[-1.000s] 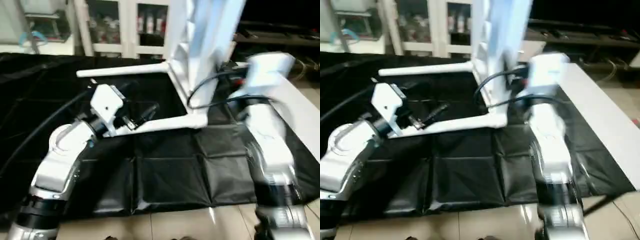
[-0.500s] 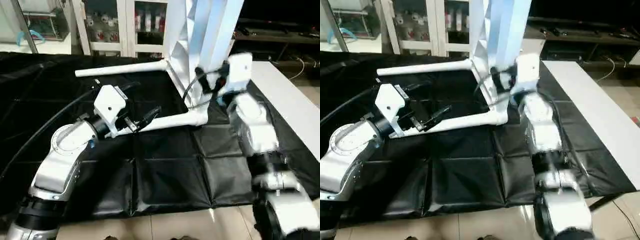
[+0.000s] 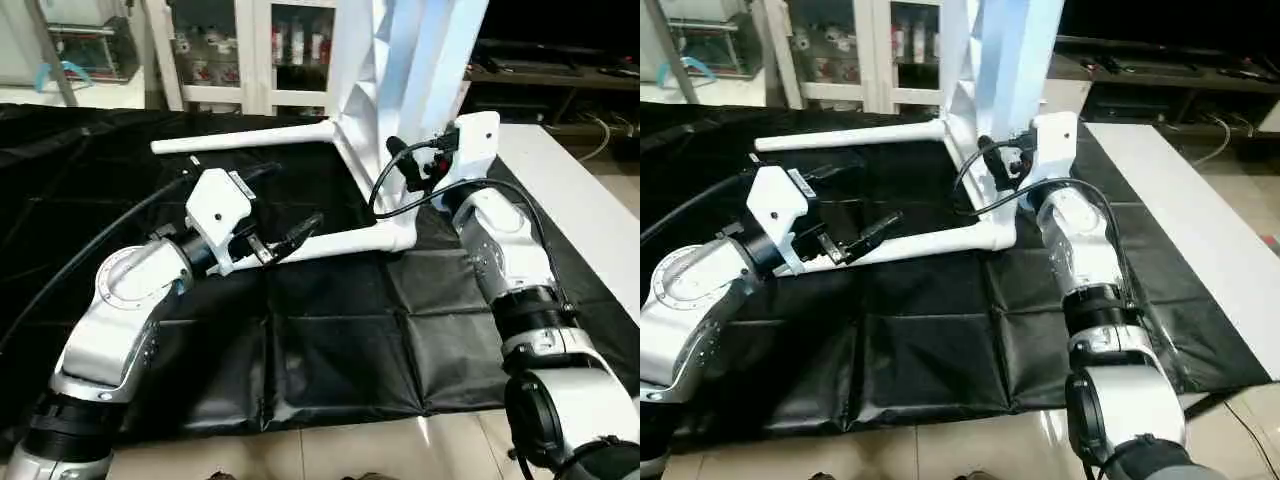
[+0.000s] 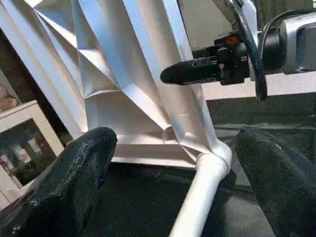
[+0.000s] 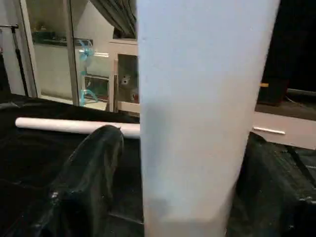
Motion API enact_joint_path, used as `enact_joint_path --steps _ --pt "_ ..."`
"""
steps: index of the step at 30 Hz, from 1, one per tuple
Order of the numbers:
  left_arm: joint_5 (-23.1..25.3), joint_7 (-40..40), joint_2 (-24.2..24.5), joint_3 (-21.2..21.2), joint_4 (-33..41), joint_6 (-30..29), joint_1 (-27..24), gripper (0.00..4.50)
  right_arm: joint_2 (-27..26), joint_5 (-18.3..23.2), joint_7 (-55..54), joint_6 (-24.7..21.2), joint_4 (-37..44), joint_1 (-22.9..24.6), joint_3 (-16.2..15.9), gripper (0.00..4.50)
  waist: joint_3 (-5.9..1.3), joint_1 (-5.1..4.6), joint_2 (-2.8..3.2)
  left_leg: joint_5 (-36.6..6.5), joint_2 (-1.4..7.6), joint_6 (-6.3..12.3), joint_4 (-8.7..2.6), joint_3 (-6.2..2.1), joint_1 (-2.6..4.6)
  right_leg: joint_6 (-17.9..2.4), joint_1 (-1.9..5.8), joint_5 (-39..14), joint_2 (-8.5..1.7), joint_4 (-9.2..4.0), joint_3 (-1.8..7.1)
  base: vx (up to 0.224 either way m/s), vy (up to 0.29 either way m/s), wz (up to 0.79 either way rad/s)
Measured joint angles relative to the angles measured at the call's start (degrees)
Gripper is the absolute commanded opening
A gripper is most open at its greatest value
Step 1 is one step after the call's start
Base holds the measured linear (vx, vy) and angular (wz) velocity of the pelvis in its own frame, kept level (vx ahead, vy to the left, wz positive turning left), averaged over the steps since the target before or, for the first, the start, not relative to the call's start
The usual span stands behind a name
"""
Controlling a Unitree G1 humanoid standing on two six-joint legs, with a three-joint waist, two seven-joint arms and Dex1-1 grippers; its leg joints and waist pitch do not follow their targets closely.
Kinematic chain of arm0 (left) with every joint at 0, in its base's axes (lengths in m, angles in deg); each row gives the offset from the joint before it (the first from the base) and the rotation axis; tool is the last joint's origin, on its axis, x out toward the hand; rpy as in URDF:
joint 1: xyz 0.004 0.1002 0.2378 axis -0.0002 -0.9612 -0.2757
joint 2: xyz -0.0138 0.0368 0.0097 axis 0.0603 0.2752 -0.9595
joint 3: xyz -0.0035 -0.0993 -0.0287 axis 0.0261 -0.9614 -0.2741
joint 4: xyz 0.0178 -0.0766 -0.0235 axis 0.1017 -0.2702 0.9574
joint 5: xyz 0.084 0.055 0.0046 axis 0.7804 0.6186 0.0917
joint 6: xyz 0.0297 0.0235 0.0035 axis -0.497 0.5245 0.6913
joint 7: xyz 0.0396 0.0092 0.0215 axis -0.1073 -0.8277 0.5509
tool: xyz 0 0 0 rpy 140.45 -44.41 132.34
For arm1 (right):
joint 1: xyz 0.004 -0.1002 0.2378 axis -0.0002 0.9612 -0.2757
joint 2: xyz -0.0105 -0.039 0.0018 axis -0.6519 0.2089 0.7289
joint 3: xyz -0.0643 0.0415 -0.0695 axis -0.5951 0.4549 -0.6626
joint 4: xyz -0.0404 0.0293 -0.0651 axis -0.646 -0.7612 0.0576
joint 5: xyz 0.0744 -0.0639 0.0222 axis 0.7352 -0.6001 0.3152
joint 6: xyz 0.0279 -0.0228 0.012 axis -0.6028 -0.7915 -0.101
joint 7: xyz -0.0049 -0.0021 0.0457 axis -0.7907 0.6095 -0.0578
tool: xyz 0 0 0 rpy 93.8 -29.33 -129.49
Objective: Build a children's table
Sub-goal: Flip table
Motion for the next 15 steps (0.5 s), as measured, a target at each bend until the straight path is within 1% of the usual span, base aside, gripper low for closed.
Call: enact_joint_path --steps 2,5,6,8,10,11,15 --pt "0.0 0.0 0.0 0.0 0.0 0.0 0.0 4.5 0.0 0.0 0.5 0.4 -1.0 -0.6 0.1 2.93 0.0 -0.14 0.0 0.0 0.0 0.0 0.0 0.0 0.0 0.0 -0.01 0.0 0.01 0.0 0.0 0.0 0.0 0.0" --pt "0.1 0.0 0.0 0.0 0.0 -0.2 0.0 4.5 0.5 -0.1 1.0 2.1 -3.1 -1.1 0.4 2.83 0.01 -0.15 -0.02 0.0 0.0 0.0 0.0 0.0 -0.01 0.0 -0.01 0.0 0.01 0.0 0.0 0.0 0.0 0.0" --pt "0.1 0.0 0.1 0.0 0.0 -0.3 0.0 4.5 0.7 -0.1 1.0 2.2 -3.8 -1.4 0.4 2.6 0.01 -0.12 -0.04 0.0 0.01 0.0 0.0 0.0 -0.01 0.0 -0.01 0.0 0.0 0.0 0.0 0.0 0.0 0.0" --pt "0.2 0.0 0.4 -0.1 0.0 -0.3 0.1 4.5 0.8 -0.4 0.9 2.5 -4.3 -1.6 0.4 2.44 0.0 -0.05 -0.06 0.0 0.01 0.0 0.0 0.0 -0.01 0.0 -0.01 0.0 0.01 0.0 -0.01 0.0 0.0 0.0" --pt "0.8 -0.1 1.0 -0.1 0.1 -0.2 0.1 4.5 1.2 -1.2 0.3 3.1 -4.9 -1.7 0.2 2.38 0.0 0.02 -0.07 0.0 0.01 0.0 0.0 0.0 -0.02 0.0 -0.01 0.0 0.0 0.0 -0.01 0.0 0.0 0.0" --pt "1.3 -0.1 1.1 -0.1 0.1 -0.2 0.1 4.5 1.5 -1.6 0.3 3.5 -5.1 -1.7 0.0 2.2 0.0 0.04 -0.08 0.0 0.0 0.0 0.0 0.0 -0.02 0.0 -0.01 0.0 0.0 0.0 0.0 0.0 0.0 0.0" --pt "2.4 -0.6 1.2 -0.2 0.1 -0.2 0.1 4.5 2.3 -3.2 -0.8 4.2 -6.6 -2.5 -0.3 2.06 0.0 0.07 -0.09 0.0 0.0 0.0 0.01 0.01 -0.05 0.0 -0.03 0.0 -0.01 0.0 -0.01 0.0 0.0 0.0"
